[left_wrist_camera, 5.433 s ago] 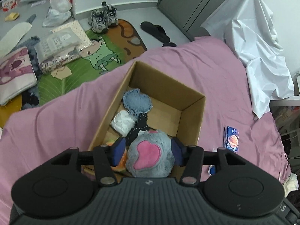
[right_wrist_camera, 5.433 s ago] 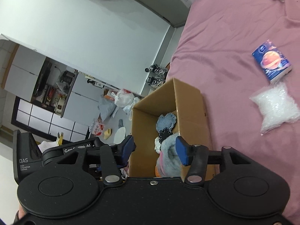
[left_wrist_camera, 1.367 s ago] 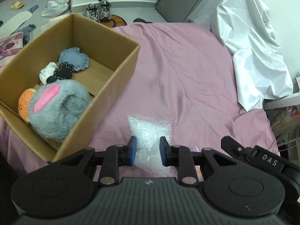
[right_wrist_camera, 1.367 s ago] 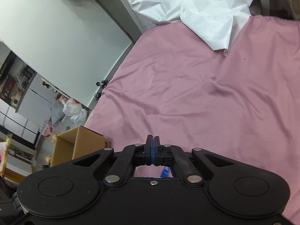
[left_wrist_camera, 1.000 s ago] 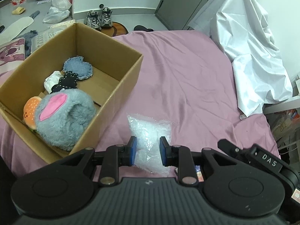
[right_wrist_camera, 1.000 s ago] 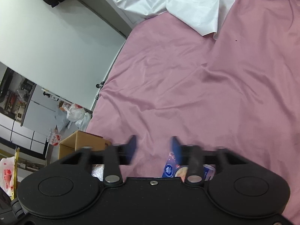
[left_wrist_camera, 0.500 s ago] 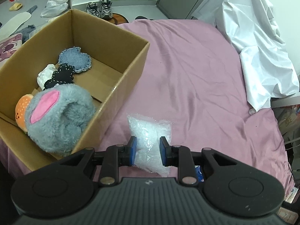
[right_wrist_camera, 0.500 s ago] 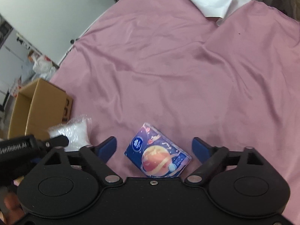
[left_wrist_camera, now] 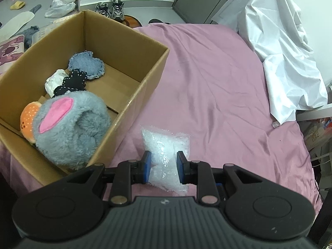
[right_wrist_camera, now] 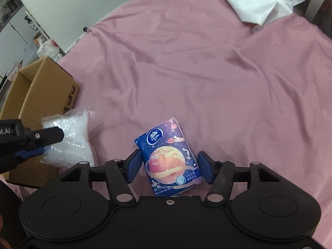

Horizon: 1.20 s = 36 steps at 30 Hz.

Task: Organize soft objects
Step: 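Lift the filling bag with left gripper while right gripper lifts the tissue pack, then lower both items into the box and open left gripper to drop the bag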

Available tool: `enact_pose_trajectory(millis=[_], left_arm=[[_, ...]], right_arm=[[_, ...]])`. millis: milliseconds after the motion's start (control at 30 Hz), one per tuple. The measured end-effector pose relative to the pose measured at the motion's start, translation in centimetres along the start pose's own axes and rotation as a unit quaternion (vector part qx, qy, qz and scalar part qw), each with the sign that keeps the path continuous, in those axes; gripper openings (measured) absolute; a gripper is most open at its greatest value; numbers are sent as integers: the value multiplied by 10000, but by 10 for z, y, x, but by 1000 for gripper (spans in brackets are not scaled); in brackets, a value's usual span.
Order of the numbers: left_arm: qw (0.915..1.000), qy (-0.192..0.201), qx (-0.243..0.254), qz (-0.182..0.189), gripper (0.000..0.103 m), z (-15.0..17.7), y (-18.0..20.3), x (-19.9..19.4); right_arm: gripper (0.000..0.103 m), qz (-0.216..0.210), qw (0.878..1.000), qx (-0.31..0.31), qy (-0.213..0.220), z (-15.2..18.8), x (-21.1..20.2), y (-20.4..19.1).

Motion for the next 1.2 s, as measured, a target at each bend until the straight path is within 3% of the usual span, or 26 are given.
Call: enact_pose_trajectory(millis=[700,1200], left_arm=[[9978,619,237,103,25,-13,9,-62],[9936,1116,151,30,25,-32,-17,-109]], right_arm=[[57,-341,9907,267,1290,-25,-86,-2],[57,-838,9797,164,1815,-26,-123,-22]])
Point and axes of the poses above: each gripper's, at about its wrist camera, not at the fingertips, and x roughly the way its jaws point, y to its right, z to its underside, the point moved 9 cm from there along x, roughly the way its jaws point
